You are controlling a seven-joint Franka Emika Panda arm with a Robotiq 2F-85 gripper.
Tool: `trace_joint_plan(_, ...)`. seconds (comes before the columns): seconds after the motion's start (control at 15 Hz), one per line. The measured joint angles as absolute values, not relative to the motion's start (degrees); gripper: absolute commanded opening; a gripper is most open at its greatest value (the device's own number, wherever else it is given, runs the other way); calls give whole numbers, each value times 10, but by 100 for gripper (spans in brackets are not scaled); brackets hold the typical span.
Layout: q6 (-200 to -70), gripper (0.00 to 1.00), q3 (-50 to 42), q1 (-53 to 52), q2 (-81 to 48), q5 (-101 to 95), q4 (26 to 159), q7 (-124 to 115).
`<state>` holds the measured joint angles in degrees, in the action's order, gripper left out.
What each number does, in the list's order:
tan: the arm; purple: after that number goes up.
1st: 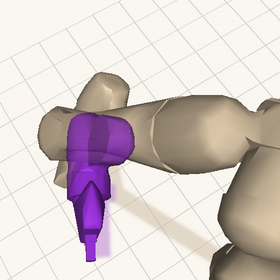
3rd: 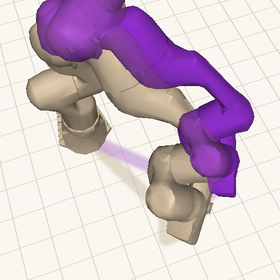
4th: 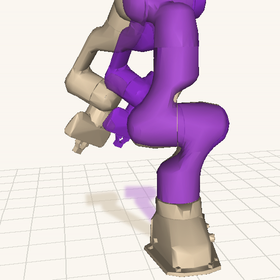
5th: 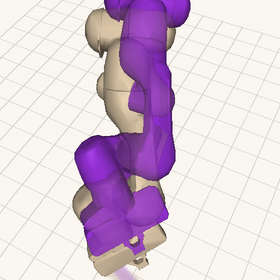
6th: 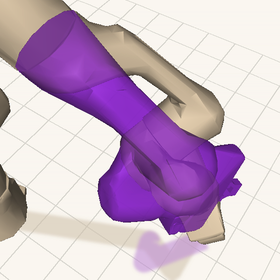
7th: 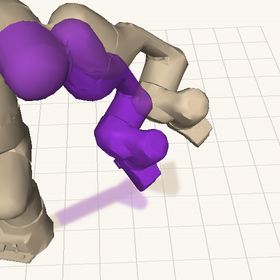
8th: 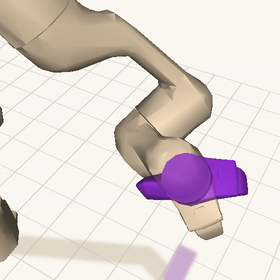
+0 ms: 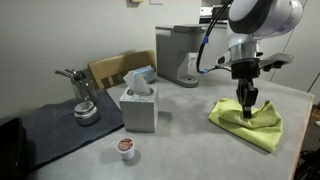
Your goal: Unfold the towel slightly on the table
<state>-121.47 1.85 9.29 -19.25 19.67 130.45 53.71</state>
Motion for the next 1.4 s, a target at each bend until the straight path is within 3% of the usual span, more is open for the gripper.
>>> trace_joint_plan(1.4, -1254, 1, 67, 66, -199, 199, 1323, 526)
